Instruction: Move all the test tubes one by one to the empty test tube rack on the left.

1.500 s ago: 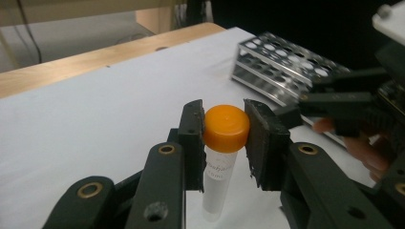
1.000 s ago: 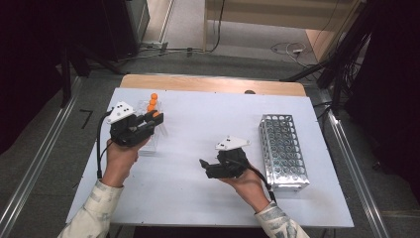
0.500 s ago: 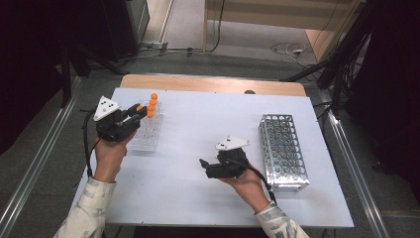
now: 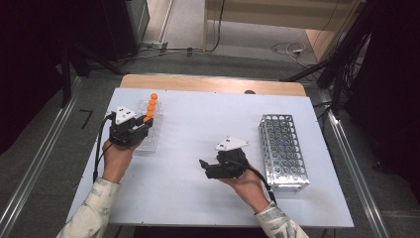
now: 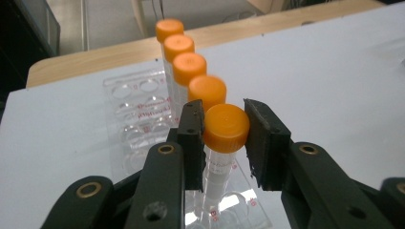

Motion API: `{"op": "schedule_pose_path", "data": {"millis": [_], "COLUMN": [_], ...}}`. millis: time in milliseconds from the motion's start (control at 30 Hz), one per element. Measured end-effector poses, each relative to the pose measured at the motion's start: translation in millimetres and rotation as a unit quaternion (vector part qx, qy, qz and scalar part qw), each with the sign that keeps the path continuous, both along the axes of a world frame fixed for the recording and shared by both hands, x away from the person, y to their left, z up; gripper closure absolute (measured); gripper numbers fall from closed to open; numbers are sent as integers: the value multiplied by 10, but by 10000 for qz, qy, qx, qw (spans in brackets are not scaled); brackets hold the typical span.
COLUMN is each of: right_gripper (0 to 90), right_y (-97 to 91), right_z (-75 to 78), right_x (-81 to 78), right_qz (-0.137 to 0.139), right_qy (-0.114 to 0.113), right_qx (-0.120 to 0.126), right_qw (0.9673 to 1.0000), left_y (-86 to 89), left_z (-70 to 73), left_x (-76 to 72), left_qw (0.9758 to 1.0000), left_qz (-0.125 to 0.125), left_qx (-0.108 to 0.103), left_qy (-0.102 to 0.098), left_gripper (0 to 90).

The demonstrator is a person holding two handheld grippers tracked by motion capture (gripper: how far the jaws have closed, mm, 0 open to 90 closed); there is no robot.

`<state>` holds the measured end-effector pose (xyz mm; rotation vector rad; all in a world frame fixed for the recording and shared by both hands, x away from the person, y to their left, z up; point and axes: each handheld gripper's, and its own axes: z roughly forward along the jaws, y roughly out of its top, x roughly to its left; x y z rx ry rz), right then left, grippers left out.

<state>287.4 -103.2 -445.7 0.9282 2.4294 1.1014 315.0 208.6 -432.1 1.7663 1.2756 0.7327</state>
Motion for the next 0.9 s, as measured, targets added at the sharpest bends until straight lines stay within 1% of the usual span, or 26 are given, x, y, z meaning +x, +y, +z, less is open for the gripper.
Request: {"op": "schedule_pose_path", "data": {"millis": [33,67,133,167,267,300,367,400,433,467,533,633,667,733,800,900], "right_gripper": [171,171,171,171,171,171,172,172,172,172,173,174,174,175,175,175], "right_y": [-2,-4,-7,-8,-16,-19,-36,-44,-56,-66,-87,-138,-160,-215,-269,-337], "right_z": [2,3,3,2,8,10,18,22,29,32,49,79,88,110,128,143], "right_x": [0,2,4,8,8,9,19,21,24,29,28,16,15,20,26,30], "right_qz": [-1,6,-8,-7,-56,-65,-82,-101,-140,-130,-171,-206,-227,-279,-336,-420], "right_qy": [-7,-23,-26,-40,-34,-52,-83,-73,-48,-69,-73,-106,-112,-115,-122,-126], "right_qx": [5,3,1,3,20,25,38,41,73,83,119,147,171,221,275,316], "right_qw": [10000,10000,10000,10000,10000,10000,9999,9999,9999,9999,9998,9996,9995,9993,9990,9985], "left_y": [-3,-6,-13,-11,-4,-1,18,31,41,53,75,75,74,67,47,26], "left_z": [1,2,5,8,25,35,53,58,56,49,28,13,12,8,-12,-39], "left_x": [0,-2,-10,-14,-38,-48,-69,-83,-99,-119,-154,-220,-246,-292,-344,-400], "left_qw": [10000,10000,10000,10000,10000,10000,10000,9999,9998,9996,9991,9985,9980,9973,9977,9978], "left_qz": [-4,-27,-44,-56,-23,25,69,77,73,71,31,206,233,231,139,102], "left_qx": [-2,-2,29,5,-6,-7,-63,-119,-166,-269,-419,-515,-592,-686,-659,-647], "left_qy": [-1,15,24,25,-32,-48,-18,13,-5,-18,63,-28,-47,-88,-54,-26], "left_gripper": [682,656,571,541,529,499,423,377,355,354,342,262,236,218,214,215]}}
